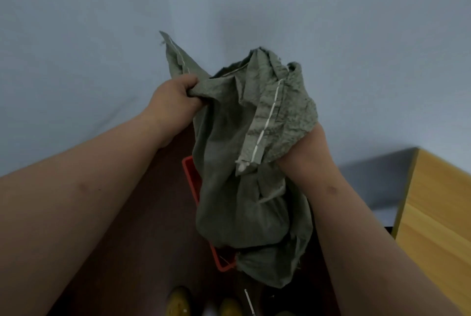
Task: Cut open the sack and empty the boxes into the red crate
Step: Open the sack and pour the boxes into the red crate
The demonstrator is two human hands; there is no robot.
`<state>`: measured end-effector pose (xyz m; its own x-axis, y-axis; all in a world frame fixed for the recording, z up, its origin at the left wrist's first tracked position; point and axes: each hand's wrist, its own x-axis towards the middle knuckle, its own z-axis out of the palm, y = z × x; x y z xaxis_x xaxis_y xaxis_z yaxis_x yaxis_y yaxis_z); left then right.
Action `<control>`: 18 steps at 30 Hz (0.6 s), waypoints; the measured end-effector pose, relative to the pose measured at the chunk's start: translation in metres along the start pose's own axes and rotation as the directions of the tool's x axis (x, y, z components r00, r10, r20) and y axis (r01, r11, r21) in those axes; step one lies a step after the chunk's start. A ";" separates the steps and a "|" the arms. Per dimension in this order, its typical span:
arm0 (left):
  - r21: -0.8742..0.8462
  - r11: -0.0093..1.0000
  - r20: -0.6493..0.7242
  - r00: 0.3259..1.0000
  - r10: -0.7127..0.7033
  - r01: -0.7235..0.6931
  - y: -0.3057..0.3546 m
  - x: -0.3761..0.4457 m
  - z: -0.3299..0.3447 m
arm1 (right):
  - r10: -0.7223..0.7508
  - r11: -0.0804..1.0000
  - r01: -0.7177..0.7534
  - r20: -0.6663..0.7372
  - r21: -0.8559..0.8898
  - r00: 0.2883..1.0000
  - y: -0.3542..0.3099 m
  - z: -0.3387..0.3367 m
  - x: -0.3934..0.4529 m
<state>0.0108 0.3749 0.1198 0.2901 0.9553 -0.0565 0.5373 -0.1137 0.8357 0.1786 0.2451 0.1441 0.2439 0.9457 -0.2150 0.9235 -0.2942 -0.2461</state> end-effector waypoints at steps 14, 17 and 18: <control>-0.360 0.932 -0.061 0.998 0.012 -0.034 0.059 -0.002 -0.017 | 0.070 0.980 -0.041 -0.145 0.195 0.987 -0.004 -0.034 -0.019; -0.411 0.909 -0.030 0.998 0.061 -0.068 0.077 0.000 -0.019 | 0.165 0.924 -0.133 -0.061 0.359 0.984 -0.001 -0.027 -0.012; -0.426 0.902 -0.012 0.997 0.073 -0.071 0.080 0.000 -0.018 | 0.173 0.893 -0.127 -0.069 0.432 0.983 0.001 -0.021 -0.011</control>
<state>0.0397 0.3707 0.1968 0.3188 0.9477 0.0114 0.1262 -0.0544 0.9905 0.1830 0.2373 0.1664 0.4198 0.8878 -0.1885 0.6660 -0.4424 -0.6006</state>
